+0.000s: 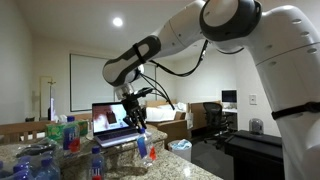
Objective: Move the left and right bottles to the left
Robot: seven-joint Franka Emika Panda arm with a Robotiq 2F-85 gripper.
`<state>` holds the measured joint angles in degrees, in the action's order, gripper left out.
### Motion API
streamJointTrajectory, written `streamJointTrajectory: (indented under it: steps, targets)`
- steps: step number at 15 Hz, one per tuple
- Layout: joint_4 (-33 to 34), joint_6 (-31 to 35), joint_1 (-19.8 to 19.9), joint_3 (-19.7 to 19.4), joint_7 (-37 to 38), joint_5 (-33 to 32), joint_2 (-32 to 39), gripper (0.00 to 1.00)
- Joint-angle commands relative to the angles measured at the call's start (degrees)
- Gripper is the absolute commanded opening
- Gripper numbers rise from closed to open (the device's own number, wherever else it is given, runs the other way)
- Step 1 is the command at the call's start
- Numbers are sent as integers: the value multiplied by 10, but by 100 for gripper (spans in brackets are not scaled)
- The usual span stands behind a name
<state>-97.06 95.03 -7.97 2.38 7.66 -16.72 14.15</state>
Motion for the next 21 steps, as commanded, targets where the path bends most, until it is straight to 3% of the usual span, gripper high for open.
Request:
streamJointTrajectory:
  steps: [1, 2, 3, 6, 7, 13, 21]
  targets:
    - [-11, -5, 7, 1, -13, -5, -7, 13]
    - [2, -3, 1, 5, 0, -1, 4, 13]
    - [2, -2, 1, 5, 0, -1, 5, 33]
    - [2, -2, 0, 5, 0, -1, 7, 33]
    - [2, -2, 0, 5, 0, -1, 7, 12]
    - [-9, 35, -26, 26, 49, 0, 8, 12]
    - [115, 49, -92, 48, 129, 21, 106, 12]
